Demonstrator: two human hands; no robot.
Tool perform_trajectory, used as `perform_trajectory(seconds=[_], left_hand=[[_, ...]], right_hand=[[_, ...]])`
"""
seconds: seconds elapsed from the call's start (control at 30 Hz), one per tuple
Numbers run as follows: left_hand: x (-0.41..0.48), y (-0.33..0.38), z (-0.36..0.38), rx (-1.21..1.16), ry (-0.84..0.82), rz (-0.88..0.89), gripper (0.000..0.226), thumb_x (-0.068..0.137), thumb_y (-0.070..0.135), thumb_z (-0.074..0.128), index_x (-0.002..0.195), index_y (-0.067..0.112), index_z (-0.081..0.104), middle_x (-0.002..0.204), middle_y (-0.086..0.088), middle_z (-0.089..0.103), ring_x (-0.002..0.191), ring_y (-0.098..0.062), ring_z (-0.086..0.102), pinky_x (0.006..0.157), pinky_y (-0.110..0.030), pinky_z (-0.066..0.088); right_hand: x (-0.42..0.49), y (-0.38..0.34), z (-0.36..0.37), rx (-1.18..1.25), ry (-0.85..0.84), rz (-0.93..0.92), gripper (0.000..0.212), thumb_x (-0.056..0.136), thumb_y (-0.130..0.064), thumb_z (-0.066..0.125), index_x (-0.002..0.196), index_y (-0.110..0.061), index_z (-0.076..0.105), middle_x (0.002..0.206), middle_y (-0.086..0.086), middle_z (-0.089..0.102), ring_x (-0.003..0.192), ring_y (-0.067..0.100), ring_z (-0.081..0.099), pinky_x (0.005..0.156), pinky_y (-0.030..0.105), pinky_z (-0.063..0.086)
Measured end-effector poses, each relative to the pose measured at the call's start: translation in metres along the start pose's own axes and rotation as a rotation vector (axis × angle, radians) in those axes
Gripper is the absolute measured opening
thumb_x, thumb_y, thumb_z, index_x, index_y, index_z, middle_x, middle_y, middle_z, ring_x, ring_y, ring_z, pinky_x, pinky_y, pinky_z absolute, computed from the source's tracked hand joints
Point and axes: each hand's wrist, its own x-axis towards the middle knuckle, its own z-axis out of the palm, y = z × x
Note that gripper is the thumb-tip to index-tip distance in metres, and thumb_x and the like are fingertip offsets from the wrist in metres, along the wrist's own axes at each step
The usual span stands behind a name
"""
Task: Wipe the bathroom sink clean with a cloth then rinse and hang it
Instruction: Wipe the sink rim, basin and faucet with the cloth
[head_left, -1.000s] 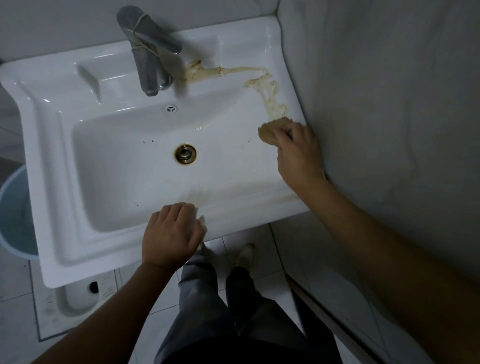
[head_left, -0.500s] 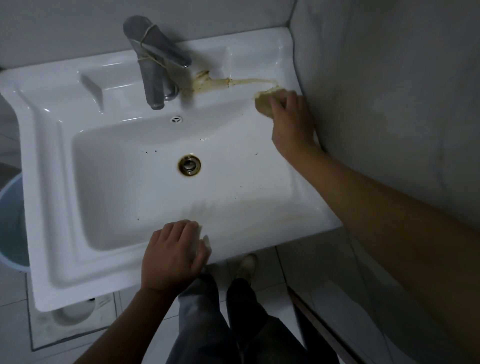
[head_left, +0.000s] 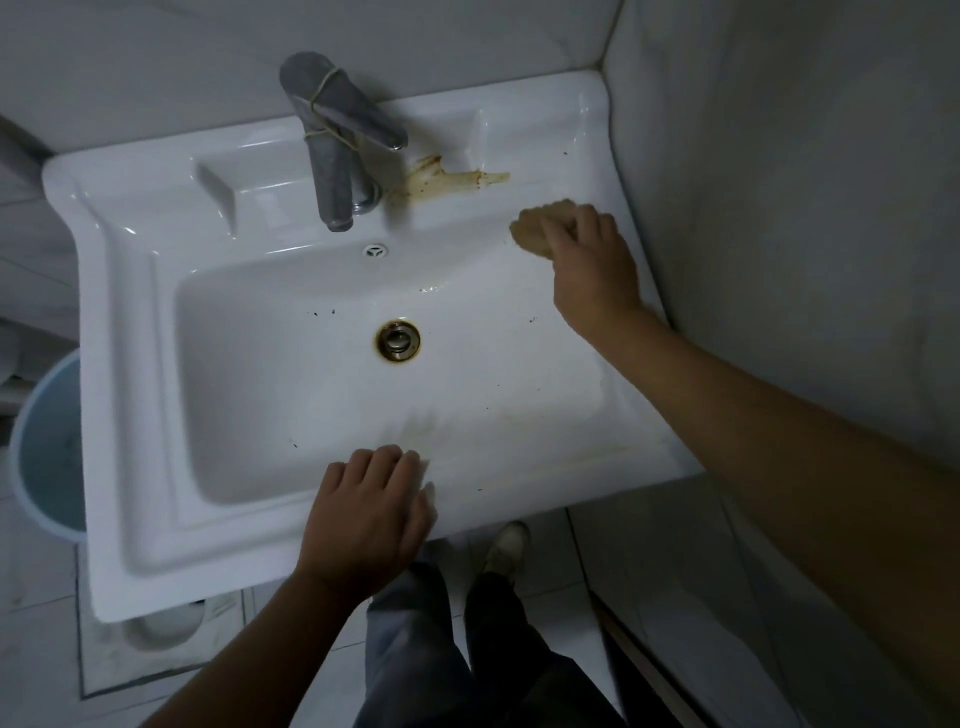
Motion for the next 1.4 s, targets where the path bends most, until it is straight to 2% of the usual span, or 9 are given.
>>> perform_trajectory(seconds=[0.17, 0.3, 0.43, 0.63, 0.77, 0.9, 1.1, 1.3, 1.4], left_hand=[[0.003, -0.006, 0.003, 0.018, -0.011, 0.046, 0.045, 0.096, 0.046, 0.04, 0.116, 0.013, 0.063, 0.107, -0.007, 0.064, 0.087, -0.025, 0.056, 0.074, -0.038, 0.047], [0.003, -0.005, 0.004, -0.028, 0.044, 0.032, 0.04, 0.093, 0.045, 0.045, 0.109, 0.014, 0.066, 0.103, -0.005, 0.064, 0.084, -0.023, 0.055, 0.071, -0.036, 0.044], [0.003, -0.004, 0.003, -0.04, 0.056, 0.049, 0.035, 0.094, 0.043, 0.049, 0.106, 0.016, 0.066, 0.101, -0.003, 0.064, 0.082, -0.021, 0.055, 0.069, -0.035, 0.043], [0.004, -0.004, 0.002, -0.032, 0.024, 0.041, 0.035, 0.091, 0.042, 0.052, 0.107, 0.014, 0.067, 0.103, -0.005, 0.064, 0.084, -0.025, 0.057, 0.07, -0.038, 0.045], [0.003, -0.004, 0.001, -0.036, 0.012, 0.034, 0.037, 0.089, 0.042, 0.053, 0.108, 0.014, 0.066, 0.103, -0.005, 0.064, 0.084, -0.026, 0.058, 0.07, -0.039, 0.047], [0.003, -0.005, 0.003, -0.041, 0.039, 0.041, 0.036, 0.087, 0.042, 0.055, 0.107, 0.014, 0.066, 0.103, -0.005, 0.064, 0.085, -0.026, 0.057, 0.071, -0.039, 0.047], [0.003, -0.005, 0.005, -0.024, 0.065, 0.051, 0.037, 0.087, 0.041, 0.055, 0.108, 0.013, 0.066, 0.104, -0.005, 0.064, 0.086, -0.027, 0.058, 0.071, -0.039, 0.046], [0.002, -0.005, 0.004, -0.024, 0.058, 0.039, 0.038, 0.088, 0.042, 0.052, 0.109, 0.014, 0.065, 0.103, -0.005, 0.064, 0.086, -0.026, 0.057, 0.072, -0.039, 0.045], [0.002, -0.004, 0.004, -0.038, 0.071, 0.047, 0.037, 0.089, 0.042, 0.053, 0.109, 0.014, 0.066, 0.104, -0.005, 0.064, 0.087, -0.024, 0.057, 0.074, -0.037, 0.044]], right_hand=[[0.01, 0.014, -0.007, 0.056, -0.058, -0.026, 0.065, 0.078, -0.001, 0.072, 0.137, -0.014, 0.05, 0.131, 0.014, 0.049, 0.119, 0.034, 0.049, 0.092, 0.043, 0.053], [0.063, -0.005, 0.004, 0.117, 0.065, 0.133, 0.065, 0.079, -0.009, 0.075, 0.138, -0.016, 0.048, 0.137, 0.015, 0.046, 0.123, 0.033, 0.049, 0.093, 0.043, 0.055], [0.069, -0.036, 0.029, 0.104, 0.135, 0.208, 0.056, 0.078, -0.015, 0.075, 0.127, -0.018, 0.049, 0.133, 0.012, 0.047, 0.116, 0.03, 0.051, 0.083, 0.038, 0.057], [0.036, -0.019, 0.011, 0.039, -0.117, 0.038, 0.088, 0.05, -0.02, 0.095, 0.127, -0.017, 0.052, 0.129, 0.01, 0.047, 0.114, 0.031, 0.049, 0.072, 0.042, 0.056], [0.043, -0.004, -0.01, 0.096, -0.065, 0.045, 0.063, 0.063, -0.007, 0.086, 0.12, -0.013, 0.06, 0.126, 0.01, 0.051, 0.116, 0.031, 0.049, 0.083, 0.043, 0.056], [0.075, 0.006, -0.014, 0.059, 0.094, 0.152, 0.065, 0.065, -0.009, 0.087, 0.123, -0.012, 0.058, 0.131, 0.014, 0.052, 0.117, 0.034, 0.053, 0.096, 0.041, 0.053], [0.056, -0.024, 0.016, 0.061, 0.102, 0.132, 0.054, 0.075, 0.007, 0.055, 0.124, -0.016, 0.054, 0.128, 0.015, 0.049, 0.112, 0.035, 0.05, 0.083, 0.041, 0.054], [0.037, -0.006, -0.002, 0.129, -0.104, 0.063, 0.07, 0.062, 0.003, 0.078, 0.126, -0.016, 0.058, 0.126, 0.01, 0.049, 0.117, 0.033, 0.048, 0.083, 0.045, 0.056], [0.052, -0.013, -0.011, 0.253, -0.045, 0.074, 0.072, 0.066, 0.002, 0.079, 0.131, -0.019, 0.057, 0.125, 0.01, 0.051, 0.116, 0.032, 0.05, 0.084, 0.047, 0.057]])
